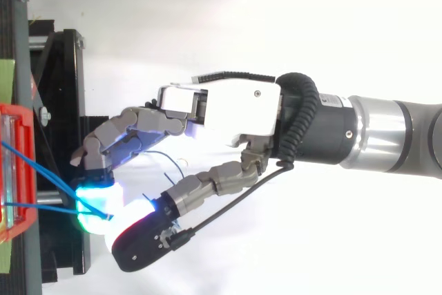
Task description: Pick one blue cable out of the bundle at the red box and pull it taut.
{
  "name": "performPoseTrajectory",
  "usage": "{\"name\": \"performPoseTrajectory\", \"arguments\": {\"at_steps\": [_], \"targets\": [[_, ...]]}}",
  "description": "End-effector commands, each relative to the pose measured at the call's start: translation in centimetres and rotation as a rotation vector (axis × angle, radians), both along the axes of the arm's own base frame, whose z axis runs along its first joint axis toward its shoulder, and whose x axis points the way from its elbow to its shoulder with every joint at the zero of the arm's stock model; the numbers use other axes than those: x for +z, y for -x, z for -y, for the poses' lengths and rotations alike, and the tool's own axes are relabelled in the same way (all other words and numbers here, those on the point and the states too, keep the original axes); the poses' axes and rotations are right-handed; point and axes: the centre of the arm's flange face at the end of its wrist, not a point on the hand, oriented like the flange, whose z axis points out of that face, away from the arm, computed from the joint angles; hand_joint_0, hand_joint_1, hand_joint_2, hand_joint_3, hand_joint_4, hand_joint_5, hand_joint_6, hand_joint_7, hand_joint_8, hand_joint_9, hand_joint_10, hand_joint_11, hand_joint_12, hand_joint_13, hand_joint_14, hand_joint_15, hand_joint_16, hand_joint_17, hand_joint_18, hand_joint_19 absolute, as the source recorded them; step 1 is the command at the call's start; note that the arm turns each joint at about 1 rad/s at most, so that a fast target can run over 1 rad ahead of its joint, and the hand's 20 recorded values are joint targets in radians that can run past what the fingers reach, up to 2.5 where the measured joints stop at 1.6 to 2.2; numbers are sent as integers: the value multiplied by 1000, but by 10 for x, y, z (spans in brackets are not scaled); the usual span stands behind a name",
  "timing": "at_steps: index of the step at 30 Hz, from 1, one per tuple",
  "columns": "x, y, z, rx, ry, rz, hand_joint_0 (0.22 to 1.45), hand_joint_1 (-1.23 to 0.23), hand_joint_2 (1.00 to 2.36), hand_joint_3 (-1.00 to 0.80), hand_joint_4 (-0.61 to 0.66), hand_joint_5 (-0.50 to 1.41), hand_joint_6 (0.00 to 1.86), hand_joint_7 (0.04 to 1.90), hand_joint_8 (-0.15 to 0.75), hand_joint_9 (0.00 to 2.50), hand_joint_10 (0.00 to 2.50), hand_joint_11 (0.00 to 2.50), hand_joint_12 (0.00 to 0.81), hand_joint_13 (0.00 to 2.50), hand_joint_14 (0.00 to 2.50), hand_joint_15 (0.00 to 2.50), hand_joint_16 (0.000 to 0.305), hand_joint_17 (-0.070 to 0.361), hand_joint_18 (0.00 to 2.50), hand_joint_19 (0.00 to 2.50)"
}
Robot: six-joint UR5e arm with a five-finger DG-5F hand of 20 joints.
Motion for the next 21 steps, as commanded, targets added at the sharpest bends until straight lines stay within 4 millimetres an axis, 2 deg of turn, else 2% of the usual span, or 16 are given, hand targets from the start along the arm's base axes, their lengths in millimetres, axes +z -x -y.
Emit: {"name": "performPoseTrajectory", "arguments": {"at_steps": [1,4,11,21], "targets": [[0,0,0,1,0,2,541,-641,1000,-500,165,-60,794,1013,378,819,6,267,363,471,6,164,51,114,409,266],[0,0,0,1,0,3,559,-656,1001,-486,159,-55,790,1030,371,822,6,260,360,483,8,169,49,111,422,278],[0,0,0,2,0,3,590,-754,1012,-303,158,-65,833,1144,375,840,7,290,353,525,7,196,48,108,472,286],[0,0,1,0,0,3,606,-879,1015,-216,199,-74,859,1195,378,852,8,359,363,562,8,211,50,113,531,278]]}}
